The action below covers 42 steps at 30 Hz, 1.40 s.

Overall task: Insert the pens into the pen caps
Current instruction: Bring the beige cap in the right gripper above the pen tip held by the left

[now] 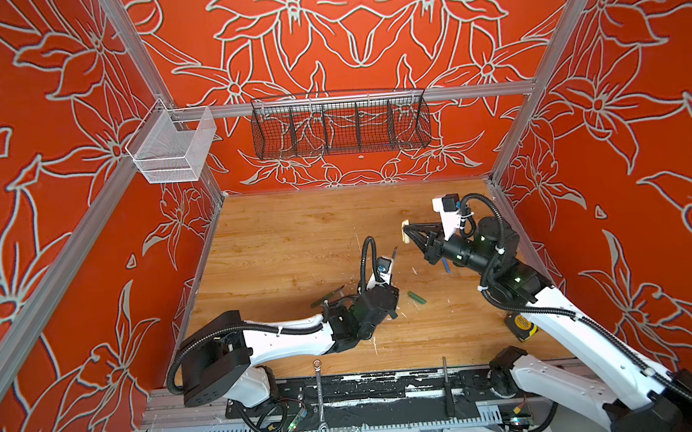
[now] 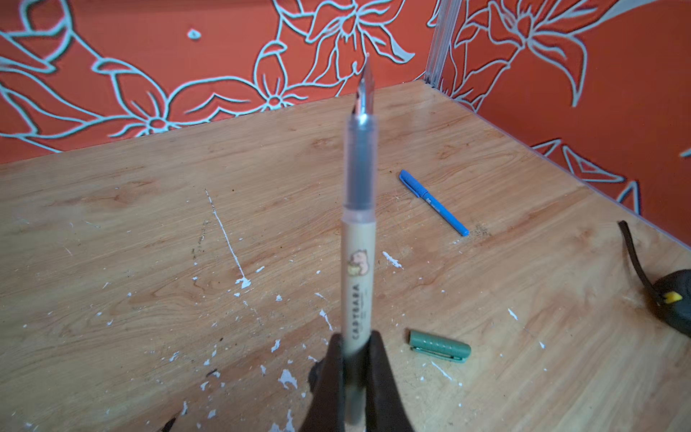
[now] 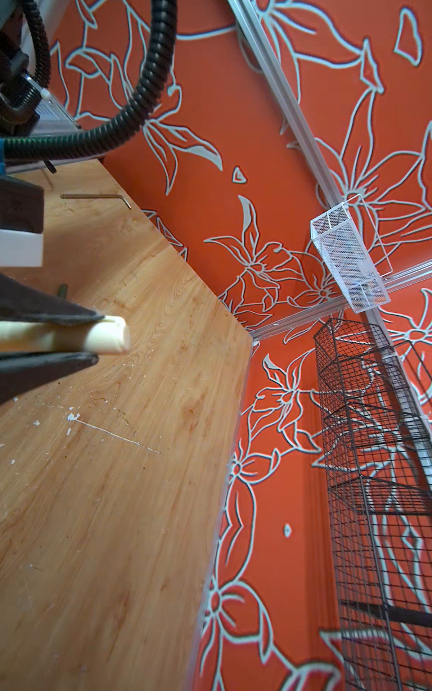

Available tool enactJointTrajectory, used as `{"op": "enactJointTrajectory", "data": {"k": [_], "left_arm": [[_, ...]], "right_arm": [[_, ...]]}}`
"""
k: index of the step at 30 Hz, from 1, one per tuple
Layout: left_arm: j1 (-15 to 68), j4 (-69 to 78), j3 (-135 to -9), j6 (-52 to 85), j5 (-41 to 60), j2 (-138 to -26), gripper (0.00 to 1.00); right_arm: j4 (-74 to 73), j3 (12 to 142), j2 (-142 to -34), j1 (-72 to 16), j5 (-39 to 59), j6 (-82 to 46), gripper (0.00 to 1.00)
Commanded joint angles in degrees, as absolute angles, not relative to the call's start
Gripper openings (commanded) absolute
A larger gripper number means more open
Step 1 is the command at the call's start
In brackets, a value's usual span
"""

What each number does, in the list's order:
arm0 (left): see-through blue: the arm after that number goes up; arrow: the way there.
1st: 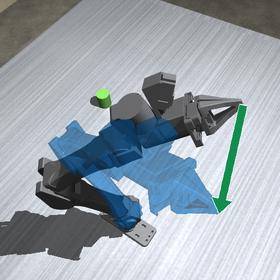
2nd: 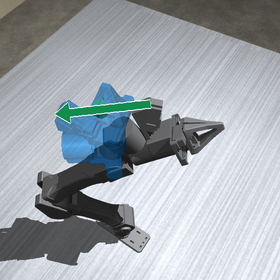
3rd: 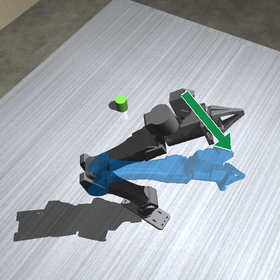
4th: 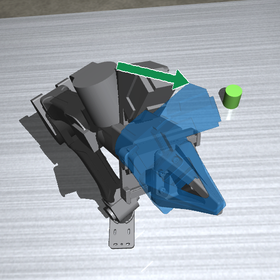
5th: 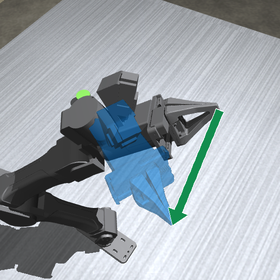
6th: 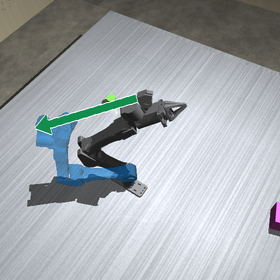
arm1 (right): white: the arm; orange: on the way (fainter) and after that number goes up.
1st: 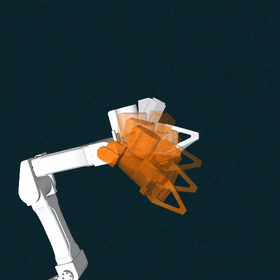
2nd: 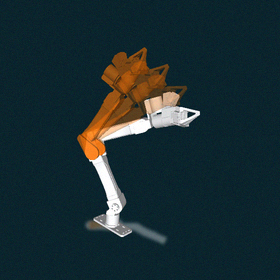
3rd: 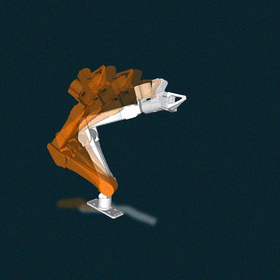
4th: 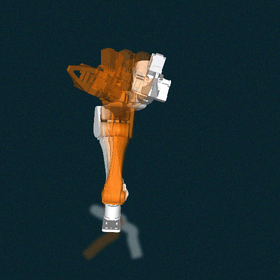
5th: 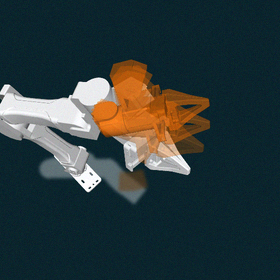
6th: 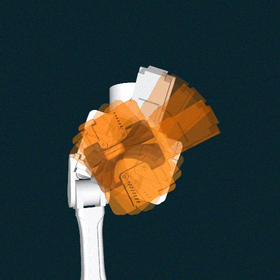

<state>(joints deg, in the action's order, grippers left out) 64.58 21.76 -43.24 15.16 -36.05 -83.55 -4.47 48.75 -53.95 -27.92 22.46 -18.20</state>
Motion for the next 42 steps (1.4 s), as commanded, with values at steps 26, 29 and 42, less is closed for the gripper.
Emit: {"op": "enactJointTrajectory", "data": {"k": [26, 29, 42], "left_arm": [[64.69, 41.29, -35.32, 9.83, -26.36, -76.68, 0.00], [64.69, 40.90, -35.68, 9.76, -26.10, -77.07, 0.00], [64.69, 40.09, -36.06, 9.67, -25.82, -76.43, 0.00]], "right_arm": [[-13.68, 48.14, -53.51, -29.65, 21.25, -19.22, 0.00], [-16.06, 47.81, -54.13, -29.87, 21.08, -19.89, 0.00], [-15.85, 46.98, -56.12, -30.21, 19.27, -19.78, 0.00]]}}
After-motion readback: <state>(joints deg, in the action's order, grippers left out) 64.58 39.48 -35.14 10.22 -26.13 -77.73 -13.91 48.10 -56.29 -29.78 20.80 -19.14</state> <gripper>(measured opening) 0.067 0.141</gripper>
